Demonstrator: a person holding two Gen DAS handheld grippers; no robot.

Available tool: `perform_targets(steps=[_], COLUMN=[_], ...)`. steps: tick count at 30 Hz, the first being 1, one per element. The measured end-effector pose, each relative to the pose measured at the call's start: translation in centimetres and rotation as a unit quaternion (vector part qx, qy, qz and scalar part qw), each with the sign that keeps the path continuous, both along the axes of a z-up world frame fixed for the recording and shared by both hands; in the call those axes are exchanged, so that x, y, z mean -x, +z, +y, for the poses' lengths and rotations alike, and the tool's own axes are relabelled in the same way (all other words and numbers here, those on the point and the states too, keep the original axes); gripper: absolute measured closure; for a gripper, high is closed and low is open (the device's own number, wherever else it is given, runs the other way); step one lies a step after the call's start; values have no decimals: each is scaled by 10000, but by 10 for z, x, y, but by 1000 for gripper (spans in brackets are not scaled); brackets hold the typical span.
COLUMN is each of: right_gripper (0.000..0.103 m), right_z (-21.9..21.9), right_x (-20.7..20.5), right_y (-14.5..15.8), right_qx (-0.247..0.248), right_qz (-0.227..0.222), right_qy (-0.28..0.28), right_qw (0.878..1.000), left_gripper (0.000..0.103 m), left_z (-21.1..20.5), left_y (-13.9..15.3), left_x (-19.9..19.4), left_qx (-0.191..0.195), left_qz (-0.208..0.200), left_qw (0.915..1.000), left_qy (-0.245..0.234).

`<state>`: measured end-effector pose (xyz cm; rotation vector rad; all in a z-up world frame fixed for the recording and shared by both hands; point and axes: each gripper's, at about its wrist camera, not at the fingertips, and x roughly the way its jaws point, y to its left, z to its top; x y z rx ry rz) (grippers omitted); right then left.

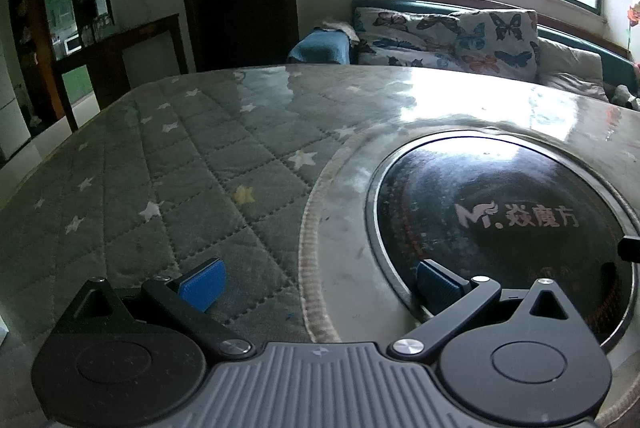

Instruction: Fold clothes

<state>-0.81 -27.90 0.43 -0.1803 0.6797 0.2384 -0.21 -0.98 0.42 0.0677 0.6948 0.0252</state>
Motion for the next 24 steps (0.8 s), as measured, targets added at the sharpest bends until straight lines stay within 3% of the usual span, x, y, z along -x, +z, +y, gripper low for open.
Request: perform_targets(steps=[24], right_gripper=[0], right_z=[-32], right_x=[66], right_y=[55], right_qx=[-174], right_qz=[-559], right_qy=[81], right_qw=[9983], left_gripper=[0], left_z=[-48], left_y=[33], left_x=[31], left_qx=[89], left_qz=[-127], left_qw=[9983], left_qy=[-553])
